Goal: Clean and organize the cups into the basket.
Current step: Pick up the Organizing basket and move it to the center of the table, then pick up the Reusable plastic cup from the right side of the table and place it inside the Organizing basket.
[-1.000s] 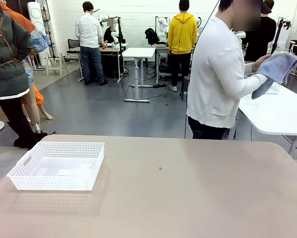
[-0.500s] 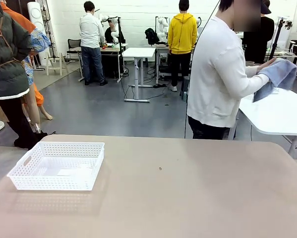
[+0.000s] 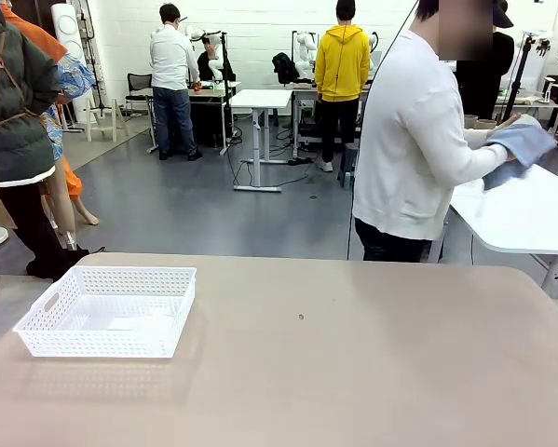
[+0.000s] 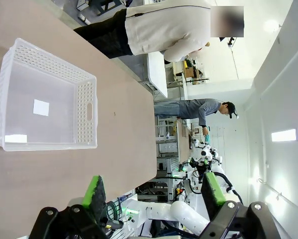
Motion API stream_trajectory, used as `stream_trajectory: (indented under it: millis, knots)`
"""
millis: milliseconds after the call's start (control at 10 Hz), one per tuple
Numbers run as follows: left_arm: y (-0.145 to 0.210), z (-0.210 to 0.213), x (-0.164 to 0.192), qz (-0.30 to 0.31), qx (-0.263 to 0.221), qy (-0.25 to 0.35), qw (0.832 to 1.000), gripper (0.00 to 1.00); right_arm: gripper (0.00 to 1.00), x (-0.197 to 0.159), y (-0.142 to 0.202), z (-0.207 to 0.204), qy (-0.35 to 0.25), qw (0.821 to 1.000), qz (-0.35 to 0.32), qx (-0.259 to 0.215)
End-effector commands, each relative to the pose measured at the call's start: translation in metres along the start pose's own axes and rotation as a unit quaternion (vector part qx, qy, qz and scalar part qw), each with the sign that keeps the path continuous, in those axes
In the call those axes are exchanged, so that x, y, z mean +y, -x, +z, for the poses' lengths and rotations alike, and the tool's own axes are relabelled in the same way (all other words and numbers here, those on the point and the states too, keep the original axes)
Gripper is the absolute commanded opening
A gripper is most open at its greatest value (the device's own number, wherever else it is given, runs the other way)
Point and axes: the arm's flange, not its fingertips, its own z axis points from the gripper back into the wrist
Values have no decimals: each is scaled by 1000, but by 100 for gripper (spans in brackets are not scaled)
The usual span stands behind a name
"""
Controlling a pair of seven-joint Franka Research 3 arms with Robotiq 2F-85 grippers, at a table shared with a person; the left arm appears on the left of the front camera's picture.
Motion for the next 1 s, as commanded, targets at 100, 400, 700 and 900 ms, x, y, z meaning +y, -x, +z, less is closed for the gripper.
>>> stream_trajectory:
  millis: [100,400,700,900]
  knots:
    - [-1,1,-1,0,0,2,1000,100,100,0,-2,0,-10,1000,4,-5]
    - [-1,1,-1,0,0,2,1000,100,100,0,-2,0,-10,1000,4,-5]
    - [-1,1,-1,0,0,2,1000,100,100,0,-2,0,-10,1000,4,-5]
    - [-1,1,-1,0,0,2,1000,100,100,0,-2,0,-10,1000,4,-5]
